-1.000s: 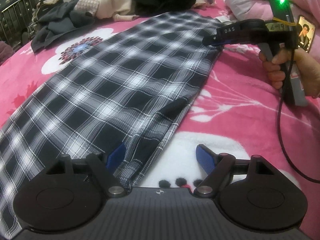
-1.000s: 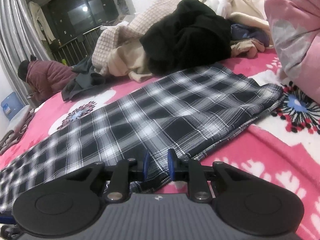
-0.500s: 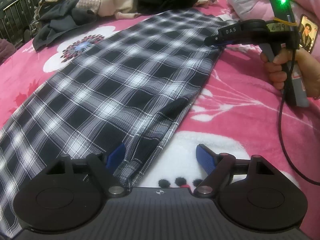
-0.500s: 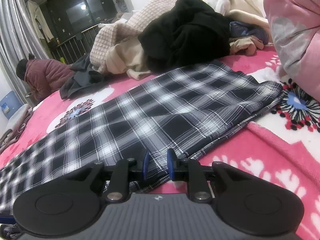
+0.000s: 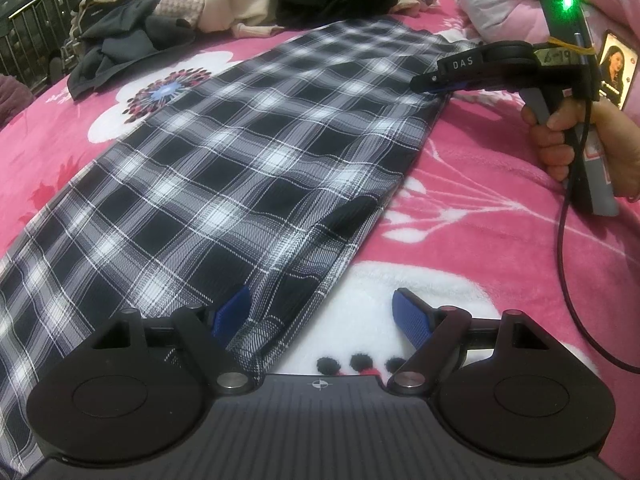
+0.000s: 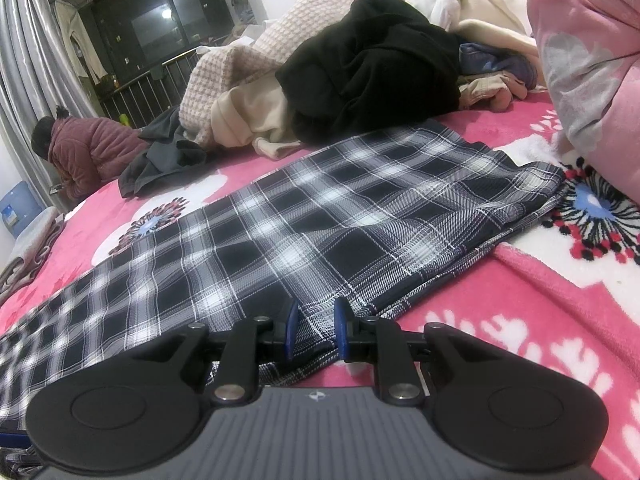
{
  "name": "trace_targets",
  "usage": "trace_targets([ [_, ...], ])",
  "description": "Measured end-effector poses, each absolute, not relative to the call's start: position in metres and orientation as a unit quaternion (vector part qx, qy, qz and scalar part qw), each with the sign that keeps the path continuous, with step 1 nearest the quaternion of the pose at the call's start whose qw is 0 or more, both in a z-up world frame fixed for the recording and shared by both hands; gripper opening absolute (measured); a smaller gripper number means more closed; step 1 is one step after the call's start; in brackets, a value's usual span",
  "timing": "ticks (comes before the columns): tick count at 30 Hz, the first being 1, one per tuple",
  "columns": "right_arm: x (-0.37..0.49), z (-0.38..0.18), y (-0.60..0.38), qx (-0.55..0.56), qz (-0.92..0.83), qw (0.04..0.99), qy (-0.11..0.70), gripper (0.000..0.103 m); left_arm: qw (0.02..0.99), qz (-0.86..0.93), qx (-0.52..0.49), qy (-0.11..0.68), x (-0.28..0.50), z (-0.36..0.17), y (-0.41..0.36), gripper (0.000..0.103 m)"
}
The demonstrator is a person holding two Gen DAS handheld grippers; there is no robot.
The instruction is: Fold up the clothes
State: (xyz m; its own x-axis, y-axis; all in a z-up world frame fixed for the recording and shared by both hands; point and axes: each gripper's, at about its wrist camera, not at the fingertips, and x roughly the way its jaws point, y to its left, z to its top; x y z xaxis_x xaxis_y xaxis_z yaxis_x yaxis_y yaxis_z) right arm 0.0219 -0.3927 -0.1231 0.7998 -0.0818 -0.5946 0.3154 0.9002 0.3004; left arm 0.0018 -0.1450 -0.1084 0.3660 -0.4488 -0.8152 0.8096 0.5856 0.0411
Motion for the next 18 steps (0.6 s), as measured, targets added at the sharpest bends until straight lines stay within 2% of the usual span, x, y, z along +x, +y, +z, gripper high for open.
trace_targets([
  [8,0.022,-0.123,-0.394,0.196,-0.104,0.928,0.299,0.02,0.8,-0.382,0.214,0.411,-0.002,-0.097,-0.134,0.08],
  [14,0.022,-0.123,-0.394,0.197,-0.104,0.928,0.299,0.02,0.775,-0.33,0.201,0.499,-0.016,-0.091,-0.064,0.081],
  [18,0.021,-0.118,-0.392,0.198,-0.112,0.928,0.293,0.021,0.788,-0.292,0.19,0.508,-0.025,-0.084,-0.029,0.081],
])
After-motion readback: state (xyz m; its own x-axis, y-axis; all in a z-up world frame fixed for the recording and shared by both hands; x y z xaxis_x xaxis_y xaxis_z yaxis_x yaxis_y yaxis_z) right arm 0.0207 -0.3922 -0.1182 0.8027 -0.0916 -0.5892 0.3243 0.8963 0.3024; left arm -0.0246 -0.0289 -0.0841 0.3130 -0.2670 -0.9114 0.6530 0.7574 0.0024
